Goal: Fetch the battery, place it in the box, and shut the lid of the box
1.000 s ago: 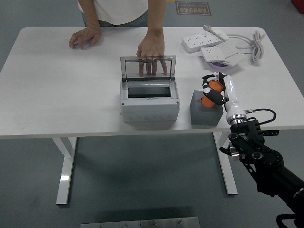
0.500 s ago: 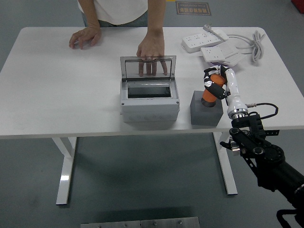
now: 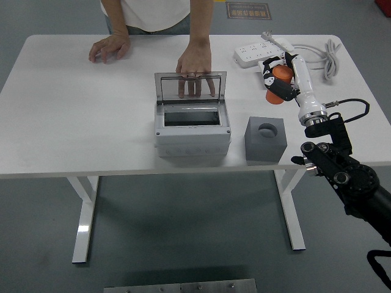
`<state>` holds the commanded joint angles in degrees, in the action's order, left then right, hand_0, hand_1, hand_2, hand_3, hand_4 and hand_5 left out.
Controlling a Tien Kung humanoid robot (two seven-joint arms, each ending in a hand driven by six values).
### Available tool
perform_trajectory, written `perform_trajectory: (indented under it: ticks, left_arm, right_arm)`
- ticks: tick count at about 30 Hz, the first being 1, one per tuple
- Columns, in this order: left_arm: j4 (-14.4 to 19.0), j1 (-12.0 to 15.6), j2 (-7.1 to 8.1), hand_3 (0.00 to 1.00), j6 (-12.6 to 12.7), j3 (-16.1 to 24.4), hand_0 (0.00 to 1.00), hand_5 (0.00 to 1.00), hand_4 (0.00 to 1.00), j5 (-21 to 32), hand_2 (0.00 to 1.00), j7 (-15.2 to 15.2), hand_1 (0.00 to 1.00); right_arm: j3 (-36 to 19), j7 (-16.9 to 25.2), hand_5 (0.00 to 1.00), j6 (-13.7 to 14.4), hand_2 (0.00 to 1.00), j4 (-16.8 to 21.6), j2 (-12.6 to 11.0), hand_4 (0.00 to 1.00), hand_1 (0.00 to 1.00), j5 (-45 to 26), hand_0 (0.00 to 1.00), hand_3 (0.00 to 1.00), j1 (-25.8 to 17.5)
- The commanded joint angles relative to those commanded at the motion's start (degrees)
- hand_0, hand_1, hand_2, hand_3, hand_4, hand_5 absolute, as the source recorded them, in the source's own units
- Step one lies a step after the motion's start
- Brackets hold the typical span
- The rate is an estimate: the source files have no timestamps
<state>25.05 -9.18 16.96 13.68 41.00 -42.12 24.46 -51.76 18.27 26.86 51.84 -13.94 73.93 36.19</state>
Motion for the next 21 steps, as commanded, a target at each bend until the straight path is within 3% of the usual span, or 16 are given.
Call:
perform_trajectory:
  ticks: [9,21]
  left_arm:
    - [0.0,0.2,0.32,0.581,0.3,0.2,0.676,0.179,0.586,0.3,0.653,0.2,0.747]
    - [0.0,0.1,0.53,0.581,0.4,0.0,0.676,0.188,0.589,0.7,0.657,0.1,0.747]
  right_arm:
    - [2.3,-7.0,0.015,-0.6,0.256,3.2,-0.7,0.351,0.270,11.9,0.227,0.327,2.0]
    - [7.4,-12.9,0.002,-1.7,0.250,5.5,0.6,0.368,0.261,23.1,0.209,0.337,4.1]
